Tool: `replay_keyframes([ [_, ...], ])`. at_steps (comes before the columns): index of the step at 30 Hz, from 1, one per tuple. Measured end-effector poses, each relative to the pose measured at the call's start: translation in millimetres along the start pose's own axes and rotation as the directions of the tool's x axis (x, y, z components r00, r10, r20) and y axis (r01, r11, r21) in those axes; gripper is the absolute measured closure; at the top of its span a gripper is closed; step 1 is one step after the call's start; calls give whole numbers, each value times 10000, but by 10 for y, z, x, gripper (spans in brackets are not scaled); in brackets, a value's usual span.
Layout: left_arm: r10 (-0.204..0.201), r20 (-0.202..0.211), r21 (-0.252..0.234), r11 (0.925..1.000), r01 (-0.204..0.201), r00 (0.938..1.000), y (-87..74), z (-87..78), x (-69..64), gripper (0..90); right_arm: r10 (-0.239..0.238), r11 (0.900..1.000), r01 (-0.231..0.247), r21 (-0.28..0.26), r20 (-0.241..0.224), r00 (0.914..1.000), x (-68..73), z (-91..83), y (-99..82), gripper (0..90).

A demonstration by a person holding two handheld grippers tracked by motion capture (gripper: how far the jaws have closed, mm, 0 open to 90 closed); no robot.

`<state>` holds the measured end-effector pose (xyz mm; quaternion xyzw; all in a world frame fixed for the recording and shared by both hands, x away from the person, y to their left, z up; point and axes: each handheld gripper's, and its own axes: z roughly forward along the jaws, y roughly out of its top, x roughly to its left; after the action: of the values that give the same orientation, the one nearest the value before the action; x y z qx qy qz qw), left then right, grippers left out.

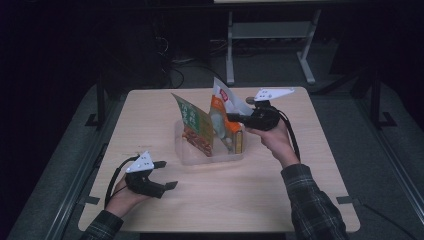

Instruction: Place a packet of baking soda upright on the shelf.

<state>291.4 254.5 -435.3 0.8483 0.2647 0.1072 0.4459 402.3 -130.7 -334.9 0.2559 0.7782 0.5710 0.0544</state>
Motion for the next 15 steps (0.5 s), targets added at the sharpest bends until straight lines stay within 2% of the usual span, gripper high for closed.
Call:
replay_keyframes([
  [7, -69, 35, -63, 10000, 69, 10000, 0, 6, -8, 143, 163, 9992, -172, 361, 248, 9996, -76, 94, -84, 900],
  [15, 57, 39, -36, 10000, -57, 10000, 4, 8, -7, 143, 227, 9978, -256, 615, 478, 9986, -114, 145, -183, 900],
])
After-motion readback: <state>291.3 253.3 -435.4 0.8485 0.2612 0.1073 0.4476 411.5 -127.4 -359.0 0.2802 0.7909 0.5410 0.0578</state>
